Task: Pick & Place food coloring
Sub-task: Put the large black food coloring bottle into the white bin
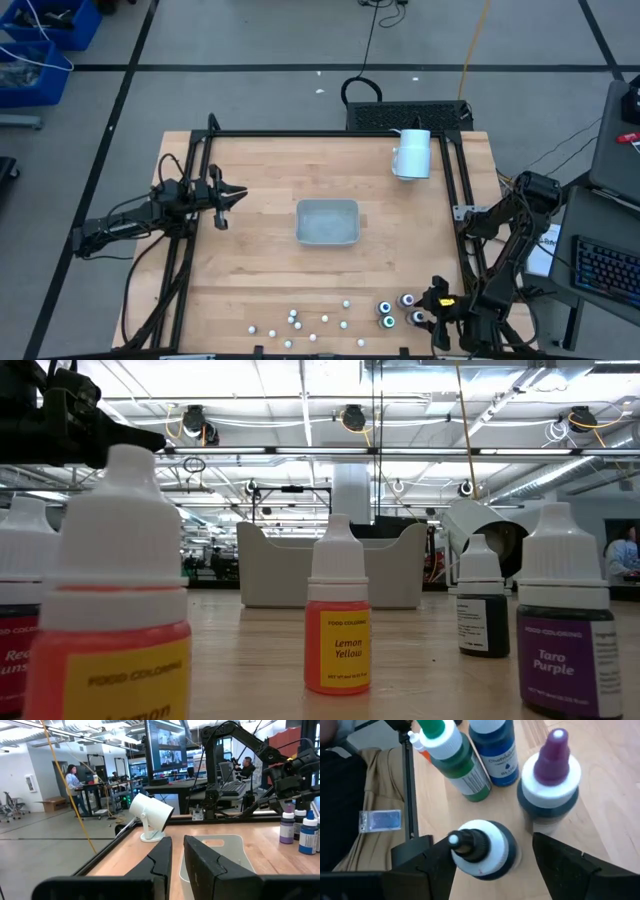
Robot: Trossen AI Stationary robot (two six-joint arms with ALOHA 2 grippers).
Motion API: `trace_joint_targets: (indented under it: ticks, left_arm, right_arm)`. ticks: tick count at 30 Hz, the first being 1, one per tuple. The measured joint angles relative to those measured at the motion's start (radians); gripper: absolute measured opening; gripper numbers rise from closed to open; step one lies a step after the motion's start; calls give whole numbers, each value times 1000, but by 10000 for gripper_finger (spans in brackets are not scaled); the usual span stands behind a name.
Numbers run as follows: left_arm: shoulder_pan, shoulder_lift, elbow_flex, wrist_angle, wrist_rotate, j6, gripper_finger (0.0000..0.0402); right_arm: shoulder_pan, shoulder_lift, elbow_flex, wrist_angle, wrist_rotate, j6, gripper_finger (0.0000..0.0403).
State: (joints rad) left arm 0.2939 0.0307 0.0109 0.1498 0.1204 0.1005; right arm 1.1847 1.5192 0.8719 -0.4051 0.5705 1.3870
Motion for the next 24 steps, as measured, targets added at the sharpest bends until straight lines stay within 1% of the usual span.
trace_joint_targets:
  ticks: [5,16,24]
  left_arm:
    - [0,0,0,1,0,0,58]
    - [0,0,0,3,0,0,58]
    - [0,0,0,4,0,0,58]
  right_arm:
    - [0,-1,0,36,1,-47,242]
    - [0,-4,0,30,6,-84,242]
    - [-1,-46,0,4,7,-102,242]
